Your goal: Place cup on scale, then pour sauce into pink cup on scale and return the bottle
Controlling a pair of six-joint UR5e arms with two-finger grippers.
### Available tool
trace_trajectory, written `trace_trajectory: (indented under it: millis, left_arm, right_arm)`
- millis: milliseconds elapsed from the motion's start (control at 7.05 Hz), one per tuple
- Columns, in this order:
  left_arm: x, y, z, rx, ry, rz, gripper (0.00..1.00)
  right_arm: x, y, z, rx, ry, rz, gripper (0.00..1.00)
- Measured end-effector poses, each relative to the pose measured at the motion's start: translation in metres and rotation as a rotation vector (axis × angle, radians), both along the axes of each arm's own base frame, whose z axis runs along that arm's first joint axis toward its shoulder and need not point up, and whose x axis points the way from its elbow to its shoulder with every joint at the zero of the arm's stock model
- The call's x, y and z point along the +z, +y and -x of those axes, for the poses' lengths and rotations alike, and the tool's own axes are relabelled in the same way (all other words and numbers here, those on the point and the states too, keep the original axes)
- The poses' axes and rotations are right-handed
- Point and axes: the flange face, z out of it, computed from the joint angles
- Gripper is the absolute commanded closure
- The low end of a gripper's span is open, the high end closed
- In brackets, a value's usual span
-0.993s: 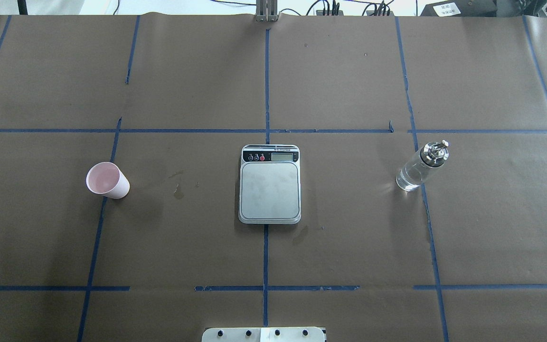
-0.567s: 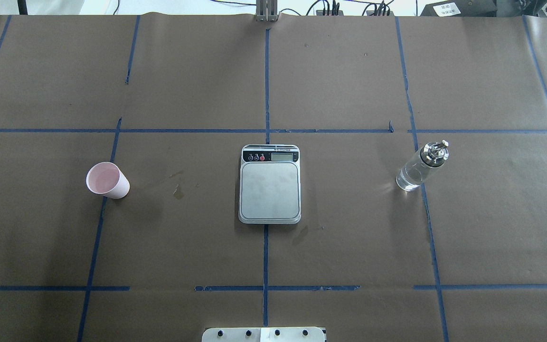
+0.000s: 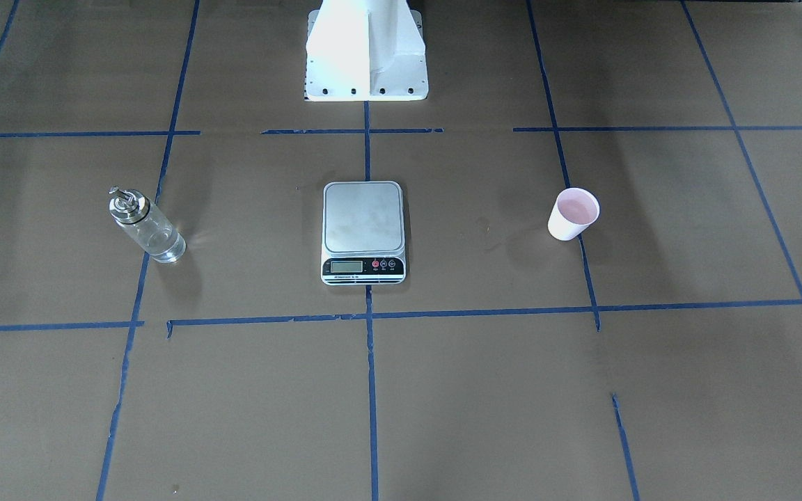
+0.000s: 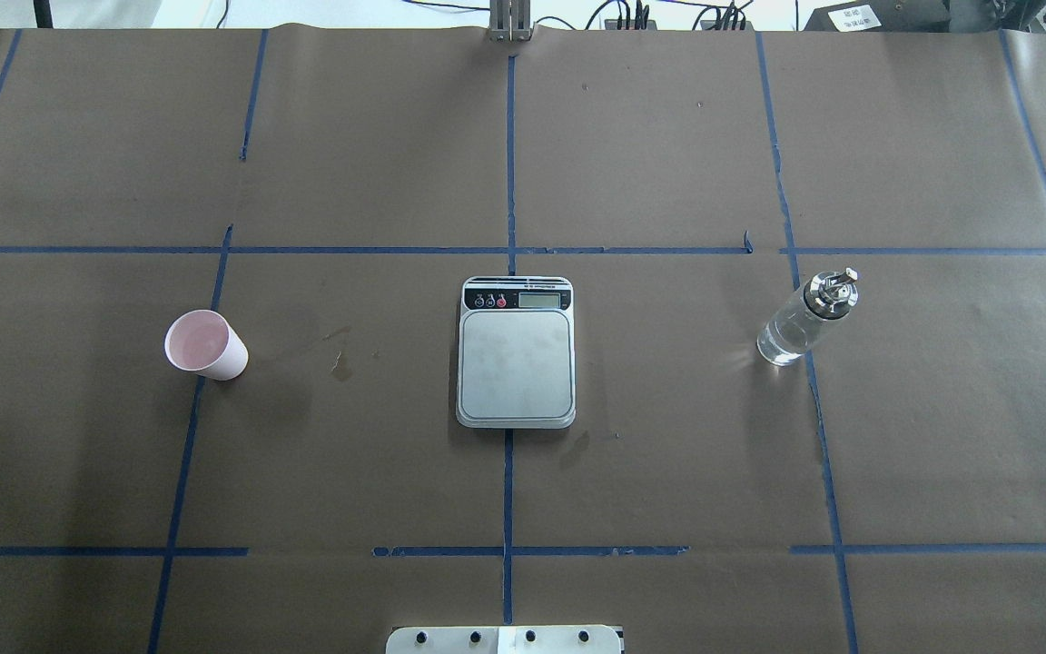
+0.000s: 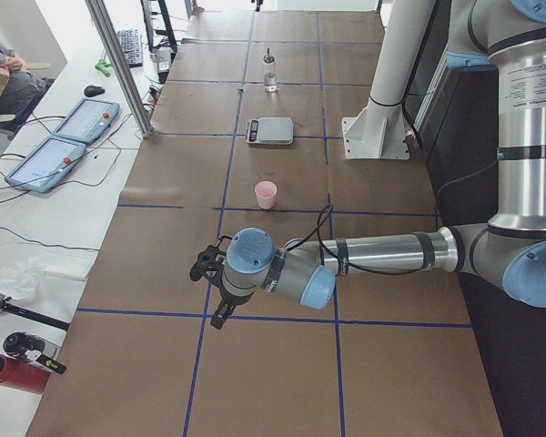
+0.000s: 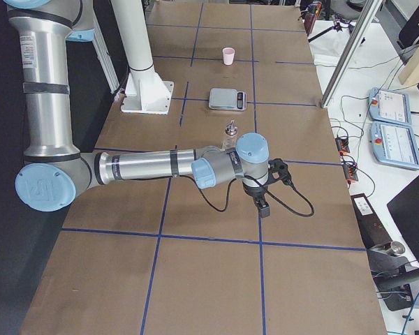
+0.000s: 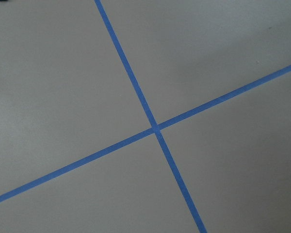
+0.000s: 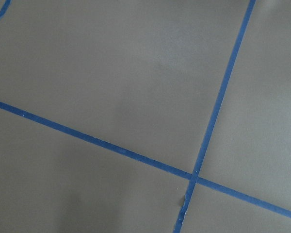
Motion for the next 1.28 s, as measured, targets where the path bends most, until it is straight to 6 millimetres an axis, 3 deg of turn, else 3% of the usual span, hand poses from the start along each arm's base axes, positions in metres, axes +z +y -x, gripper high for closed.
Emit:
trace_trajectory:
  millis: [567,851,993,1276]
  left_arm:
    - [-0.080,-0.063,-0.001,-0.020,0.012,-0.322,0.00]
    - [-0.123,-0.071,-0.011,-0.097,0.093,-0.349,0.00]
    - [-0.143,-0.065,-0.040,-0.076,0.160,-0.368,0.00]
    - [-0.171,-0.046,-0.123,-0.029,0.327,-0.218,0.00]
  right_arm:
    - [-0.013,-0.007,0.001,0.018,-0.013,-0.005,0.00]
    - [-0.034,-0.013,0.003,0.079,-0.056,0.028,0.00]
    - [-0.043,-0.014,0.006,0.086,-0.068,0.024,0.00]
    - [-0.048,-0.014,0.012,0.080,-0.075,0.024,0.00]
